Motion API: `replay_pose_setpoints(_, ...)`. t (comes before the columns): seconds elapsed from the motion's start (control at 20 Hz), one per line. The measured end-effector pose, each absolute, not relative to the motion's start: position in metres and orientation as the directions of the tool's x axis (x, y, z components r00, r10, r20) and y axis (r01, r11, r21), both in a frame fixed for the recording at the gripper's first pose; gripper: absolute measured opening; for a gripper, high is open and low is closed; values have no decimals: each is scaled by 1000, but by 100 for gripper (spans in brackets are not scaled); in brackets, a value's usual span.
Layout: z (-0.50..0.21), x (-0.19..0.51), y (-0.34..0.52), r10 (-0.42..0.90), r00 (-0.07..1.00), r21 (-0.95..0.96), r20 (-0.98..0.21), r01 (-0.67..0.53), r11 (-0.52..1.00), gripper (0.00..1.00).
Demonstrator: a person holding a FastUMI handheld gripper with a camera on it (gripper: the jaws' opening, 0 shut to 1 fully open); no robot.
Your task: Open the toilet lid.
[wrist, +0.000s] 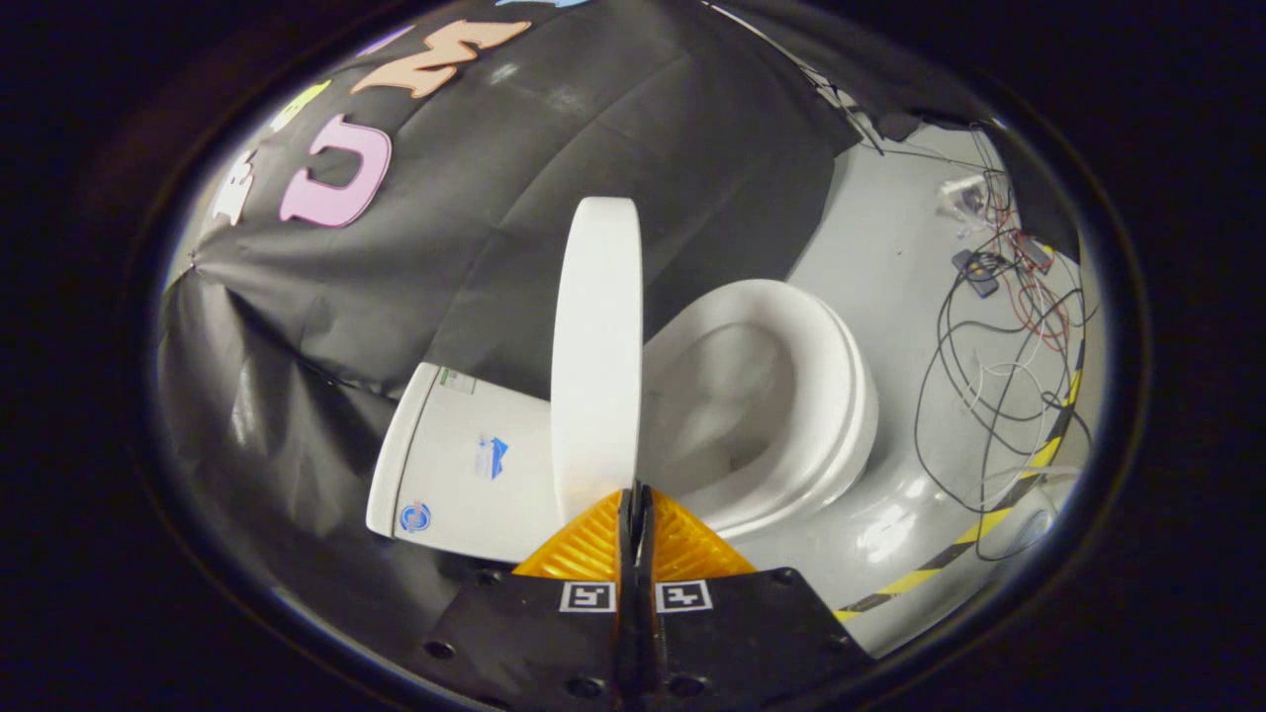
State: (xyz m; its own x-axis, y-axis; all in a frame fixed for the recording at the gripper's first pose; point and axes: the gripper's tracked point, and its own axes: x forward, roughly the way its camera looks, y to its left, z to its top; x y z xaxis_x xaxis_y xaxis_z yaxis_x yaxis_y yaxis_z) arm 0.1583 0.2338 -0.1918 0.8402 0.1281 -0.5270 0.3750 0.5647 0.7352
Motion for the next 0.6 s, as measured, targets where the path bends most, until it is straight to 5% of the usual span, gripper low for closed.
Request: replay_pose_setpoints(0.6, -150, 172, 257, 101, 861, 655, -498, 298, 695, 0)
